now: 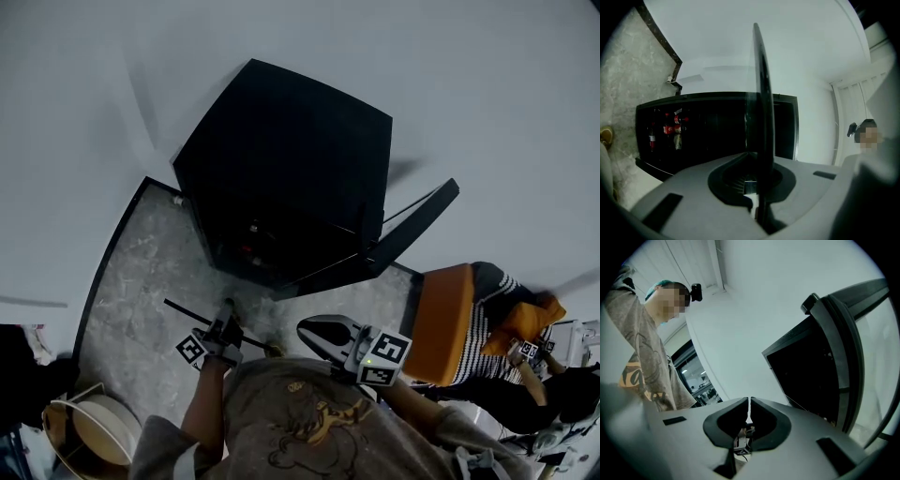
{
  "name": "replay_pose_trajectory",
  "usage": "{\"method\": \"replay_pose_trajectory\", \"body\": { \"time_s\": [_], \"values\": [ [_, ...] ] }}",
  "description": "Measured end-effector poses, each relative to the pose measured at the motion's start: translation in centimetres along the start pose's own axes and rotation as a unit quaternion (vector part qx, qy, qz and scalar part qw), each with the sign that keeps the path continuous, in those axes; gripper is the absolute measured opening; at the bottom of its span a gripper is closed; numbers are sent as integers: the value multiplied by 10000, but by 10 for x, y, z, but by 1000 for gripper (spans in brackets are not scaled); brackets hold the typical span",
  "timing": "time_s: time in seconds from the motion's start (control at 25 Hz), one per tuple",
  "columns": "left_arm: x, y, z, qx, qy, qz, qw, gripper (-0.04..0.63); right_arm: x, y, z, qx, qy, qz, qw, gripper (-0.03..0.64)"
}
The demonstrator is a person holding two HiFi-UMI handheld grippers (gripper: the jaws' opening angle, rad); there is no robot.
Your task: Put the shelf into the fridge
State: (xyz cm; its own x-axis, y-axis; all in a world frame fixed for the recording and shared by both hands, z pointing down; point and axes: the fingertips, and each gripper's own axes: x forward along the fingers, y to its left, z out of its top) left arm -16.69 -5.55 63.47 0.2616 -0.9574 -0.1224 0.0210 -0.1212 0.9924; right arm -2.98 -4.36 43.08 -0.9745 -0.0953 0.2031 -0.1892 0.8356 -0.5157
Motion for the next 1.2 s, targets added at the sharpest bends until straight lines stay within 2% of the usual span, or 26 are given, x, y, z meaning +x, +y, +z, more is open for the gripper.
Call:
{"method": "replay_pose_trajectory", "body": {
  "time_s": [0.28,0.64,0.96,1.2],
  "values": [
    [18,6,6,-111,160,-32,9998,15,2,1,9,-4,-172,-176,9997,29],
    [35,30,5,-169,55,85,9998,15,-15,4,6,-46,-413,-503,9979,29],
    [52,51,1,-225,-1,153,9996,15,-25,0,-3,14,-344,-798,9962,29],
    [67,66,4,-263,-35,142,9995,15,-17,-2,-7,-7,-180,-748,9970,29]
  ]
}}
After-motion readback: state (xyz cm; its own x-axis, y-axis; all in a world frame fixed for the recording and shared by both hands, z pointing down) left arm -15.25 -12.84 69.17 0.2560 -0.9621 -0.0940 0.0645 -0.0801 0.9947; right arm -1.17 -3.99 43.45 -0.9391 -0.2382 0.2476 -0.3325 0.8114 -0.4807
